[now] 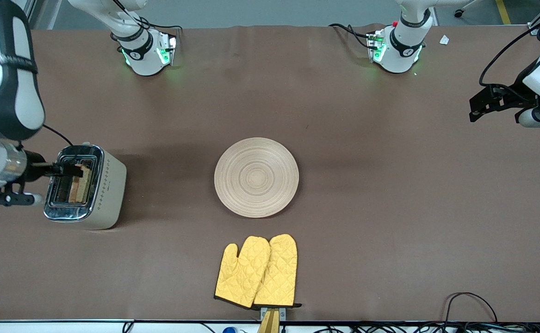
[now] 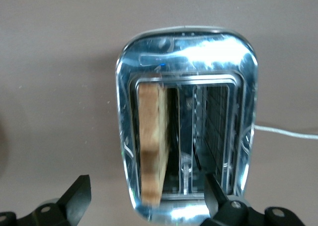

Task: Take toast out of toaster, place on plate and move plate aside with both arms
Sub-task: 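Lower the right gripper onto the bread slice in the toaster and grasp it, then lift the bread out with the right gripper and carry it over the plate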

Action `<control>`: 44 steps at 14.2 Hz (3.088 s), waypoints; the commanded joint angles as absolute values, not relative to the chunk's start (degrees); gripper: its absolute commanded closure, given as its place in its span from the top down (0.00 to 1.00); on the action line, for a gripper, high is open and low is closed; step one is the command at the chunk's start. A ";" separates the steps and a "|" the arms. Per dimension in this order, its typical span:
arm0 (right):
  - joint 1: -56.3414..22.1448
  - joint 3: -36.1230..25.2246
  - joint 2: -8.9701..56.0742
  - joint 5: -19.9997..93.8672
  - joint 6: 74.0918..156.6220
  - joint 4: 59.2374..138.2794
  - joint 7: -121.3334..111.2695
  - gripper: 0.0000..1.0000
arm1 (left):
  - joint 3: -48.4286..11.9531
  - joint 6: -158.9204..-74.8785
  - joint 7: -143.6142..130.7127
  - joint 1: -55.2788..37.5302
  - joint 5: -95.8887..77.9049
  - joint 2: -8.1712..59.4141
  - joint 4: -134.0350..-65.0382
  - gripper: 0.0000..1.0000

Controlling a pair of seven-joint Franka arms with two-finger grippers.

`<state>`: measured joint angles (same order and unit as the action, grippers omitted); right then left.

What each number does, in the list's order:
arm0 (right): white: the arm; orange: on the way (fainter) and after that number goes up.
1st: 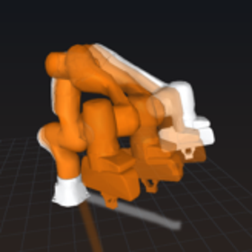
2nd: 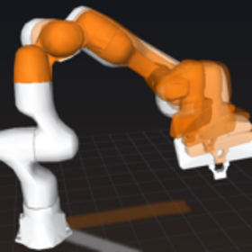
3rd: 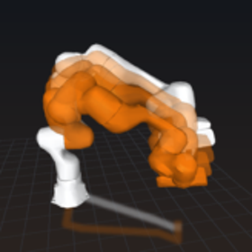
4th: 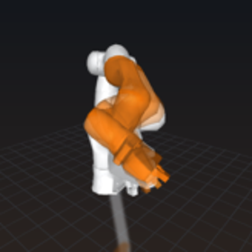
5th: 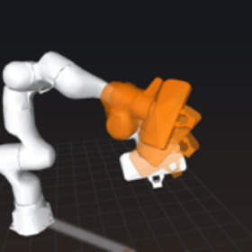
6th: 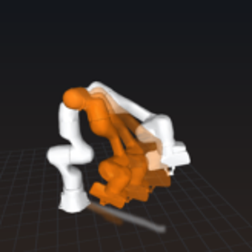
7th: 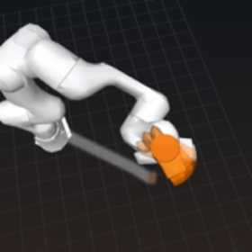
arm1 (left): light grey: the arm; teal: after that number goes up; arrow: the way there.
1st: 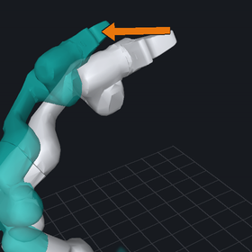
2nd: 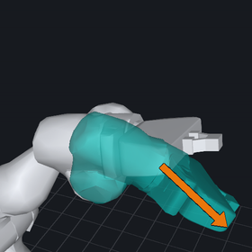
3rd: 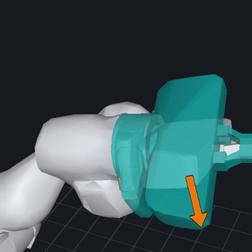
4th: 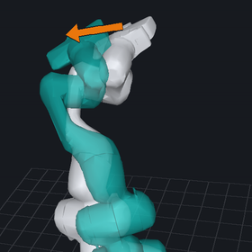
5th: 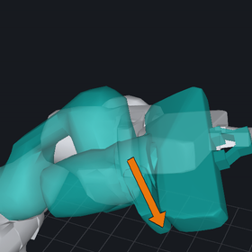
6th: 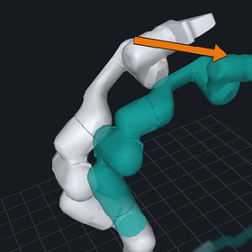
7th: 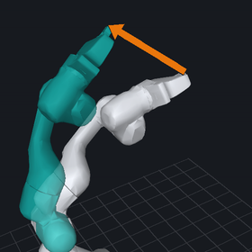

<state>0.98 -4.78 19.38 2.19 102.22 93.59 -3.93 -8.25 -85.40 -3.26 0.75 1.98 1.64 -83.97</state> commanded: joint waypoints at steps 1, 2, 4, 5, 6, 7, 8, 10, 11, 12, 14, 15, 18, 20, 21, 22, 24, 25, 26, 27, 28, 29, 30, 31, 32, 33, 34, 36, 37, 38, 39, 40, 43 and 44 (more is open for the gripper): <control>1.32 -4.48 21.26 1.50 102.39 92.29 -4.66 0.62 | -8.17 -84.99 -2.55 0.79 2.46 2.11 -82.88 1.00; 1.32 -4.48 21.53 1.49 102.57 92.20 -4.66 0.47 | -8.26 -84.99 -2.55 0.79 2.46 2.11 -82.88 1.00; 1.41 -4.48 22.06 1.49 103.97 92.28 -4.66 0.31 | -8.17 -84.99 -2.55 0.79 2.46 2.11 -82.88 1.00; 1.49 -4.48 22.32 1.49 104.15 92.29 -4.57 0.28 | -8.17 -84.99 -2.55 0.79 2.46 2.11 -82.88 1.00; 1.58 -4.48 22.59 1.67 104.15 92.29 -4.57 0.23 | -8.17 -84.99 -2.55 0.79 2.46 2.11 -82.88 1.00; 1.58 -4.48 22.59 1.67 103.89 92.29 -4.57 0.19 | -8.17 -84.99 -2.55 0.79 2.46 2.11 -82.88 1.00; 1.41 -4.48 22.59 1.67 103.89 92.29 -4.57 0.14 | -8.17 -84.99 -2.46 0.79 2.46 2.11 -82.88 1.00; 1.14 -4.48 22.59 1.41 103.89 92.11 -4.57 0.07 | -8.17 -84.99 -2.46 0.79 2.46 2.11 -82.88 1.00; 1.14 -4.48 22.33 1.41 103.71 91.85 -4.57 0.04 | -8.17 -84.99 -2.55 0.79 2.46 2.11 -82.88 1.00; 1.14 -4.48 21.72 1.41 103.36 91.41 -4.57 0.03 | -8.17 -84.99 -2.55 0.79 2.46 2.20 -82.88 1.00; 1.32 -4.48 17.69 1.41 100.83 91.32 -4.57 0.03 | -8.17 -84.99 -2.55 0.79 2.37 2.20 -82.88 1.00; 1.32 -4.48 15.84 1.41 99.85 91.23 -4.57 0.03 | -8.17 -84.99 -2.55 0.79 2.37 2.20 -82.88 1.00; 1.23 -4.48 10.12 1.49 95.90 91.32 -4.40 0.03 | -8.17 -84.99 -2.29 0.79 2.37 2.20 -82.88 1.00; 0.62 -3.96 9.05 1.58 95.54 91.32 -4.22 0.03 | -8.17 -84.99 -2.29 0.79 2.37 2.20 -82.88 1.00; -0.34 -3.09 9.05 1.58 95.36 91.23 -3.87 0.03 | -8.17 -84.99 -2.29 0.79 2.37 2.20 -82.88 1.00; -1.66 -2.55 9.14 1.58 95.27 91.14 -3.87 0.03 | -8.17 -84.99 -2.37 0.79 2.37 2.20 -82.88 1.00; -6.13 -2.55 9.75 2.02 95.27 90.44 -4.04 0.05 | -8.17 -84.99 -2.46 0.88 2.37 2.11 -82.88 1.00; -9.11 -2.55 10.28 2.11 95.45 90.44 -3.61 0.05 | -8.17 -84.99 -2.46 0.88 2.46 2.11 -82.79 1.00; -13.23 -2.55 11.59 2.02 95.88 90.35 -2.82 0.05 | -8.09 -84.99 -2.55 0.88 2.37 2.11 -82.79 1.00; -16.93 -2.55 13.25 1.67 96.15 90.26 -0.29 0.05 | -7.82 -84.99 -2.55 0.79 2.37 2.11 -82.79 1.00; -20.44 -2.55 15.45 1.67 96.59 89.13 5.04 0.05 | -7.82 -84.99 -2.55 0.79 2.29 2.11 -82.79 1.00; -23.70 -2.55 17.90 1.67 97.55 87.55 12.15 0.05 | -7.82 -84.99 -2.64 0.79 2.29 2.11 -82.79 1.00; -26.43 -2.55 21.15 1.84 97.82 85.89 18.92 0.05 | -7.82 -84.99 -2.72 0.79 2.29 2.20 -82.53 1.00; -28.89 -2.55 23.62 1.67 98.69 84.65 23.16 0.05 | -7.82 -84.99 -2.72 0.70 2.29 2.20 -82.44 1.00; -31.61 -2.64 25.56 1.41 101.05 84.46 26.34 0.05 | -7.82 -84.99 -2.72 0.70 2.29 2.20 -82.44 1.00; -33.03 -2.64 26.71 1.32 103.08 84.55 29.15 0.05 | -7.82 -84.99 -2.64 0.70 2.29 2.20 -82.44 1.00; -33.66 -2.64 28.11 1.23 104.40 84.55 32.22 0.05 | -7.82 -84.99 -2.64 0.70 2.29 2.20 -82.35 1.00; -35.94 -2.64 31.19 1.14 106.60 84.20 37.07 0.05 | -7.82 -85.25 -2.64 0.70 2.29 2.28 -82.00 1.00; -36.73 -2.64 32.33 1.23 108.87 84.20 39.44 0.05 | -7.82 -85.25 -2.64 0.62 2.29 2.55 -81.57 1.00; -37.78 -2.64 33.47 1.40 111.42 84.20 41.90 0.10 | -7.82 -85.25 -2.64 0.70 2.37 2.55 -81.65 1.00; -38.49 -2.64 34.79 1.58 113.79 84.29 44.62 0.20 | -7.82 -85.25 -2.55 0.70 2.46 2.55 -81.65 1.00; -38.67 -2.64 36.11 1.76 115.73 84.29 47.52 0.45 | -7.82 -85.25 -2.55 0.70 2.46 2.55 -81.65 1.00; -38.76 -2.55 36.48 1.85 118.30 84.20 50.36 1.00 | -7.82 -85.25 -2.64 0.70 2.37 2.64 -81.56 1.00; -38.59 -2.64 36.30 1.85 118.30 84.03 50.27 1.00 | -7.82 -85.25 -2.64 0.79 2.46 2.64 -81.56 1.00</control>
